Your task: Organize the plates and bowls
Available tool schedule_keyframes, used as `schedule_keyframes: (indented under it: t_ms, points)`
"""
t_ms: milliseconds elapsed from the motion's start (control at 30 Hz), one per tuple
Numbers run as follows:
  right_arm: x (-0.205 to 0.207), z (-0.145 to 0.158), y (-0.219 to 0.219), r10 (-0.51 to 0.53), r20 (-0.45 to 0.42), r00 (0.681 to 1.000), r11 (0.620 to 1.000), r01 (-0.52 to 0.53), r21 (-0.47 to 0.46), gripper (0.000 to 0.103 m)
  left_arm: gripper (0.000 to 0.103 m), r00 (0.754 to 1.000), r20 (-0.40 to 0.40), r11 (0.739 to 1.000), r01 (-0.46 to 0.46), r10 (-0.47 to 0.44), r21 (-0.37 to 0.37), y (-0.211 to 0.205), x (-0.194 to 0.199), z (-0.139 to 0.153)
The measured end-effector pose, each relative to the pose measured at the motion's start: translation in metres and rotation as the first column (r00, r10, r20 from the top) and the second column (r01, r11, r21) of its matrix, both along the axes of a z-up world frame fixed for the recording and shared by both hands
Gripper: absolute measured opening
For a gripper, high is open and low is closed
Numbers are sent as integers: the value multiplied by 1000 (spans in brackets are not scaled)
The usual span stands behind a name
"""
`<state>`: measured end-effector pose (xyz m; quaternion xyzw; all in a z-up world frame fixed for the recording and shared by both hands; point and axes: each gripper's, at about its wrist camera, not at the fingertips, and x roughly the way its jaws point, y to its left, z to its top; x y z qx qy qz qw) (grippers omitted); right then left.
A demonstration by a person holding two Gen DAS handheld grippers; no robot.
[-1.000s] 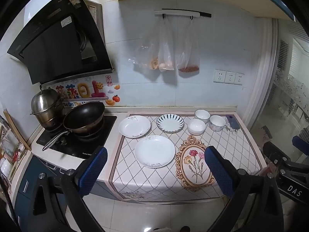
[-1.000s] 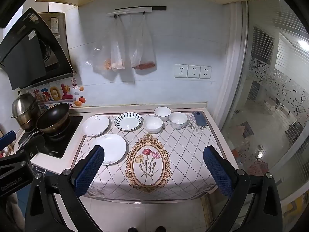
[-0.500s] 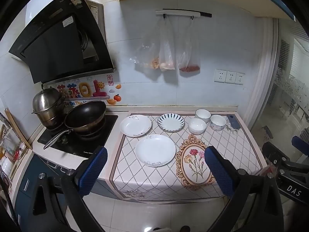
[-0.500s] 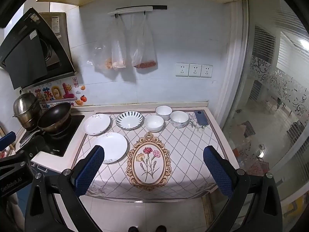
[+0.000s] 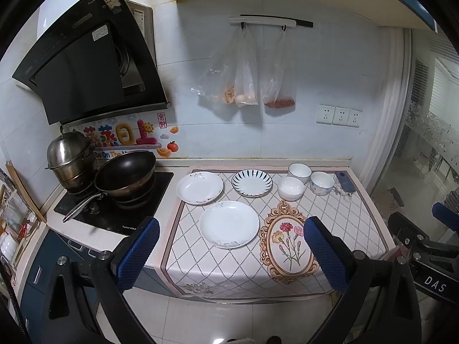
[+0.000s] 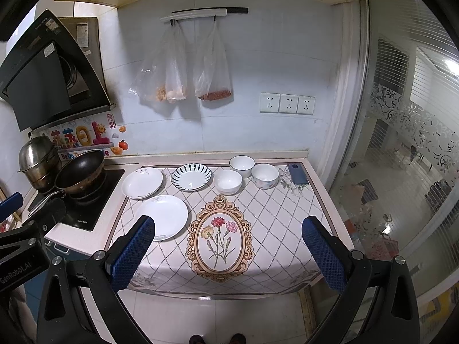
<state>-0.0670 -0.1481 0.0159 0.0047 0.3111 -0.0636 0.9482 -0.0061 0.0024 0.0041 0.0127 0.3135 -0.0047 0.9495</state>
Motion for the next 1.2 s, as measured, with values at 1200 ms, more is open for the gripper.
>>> schedule_keyframes:
  t_ms: [1200]
  points:
    - [11,4,-3,-8,9,1000,1000,8,-2,103,103,1000,21,1000,-8,8,-6,-4,4,-3]
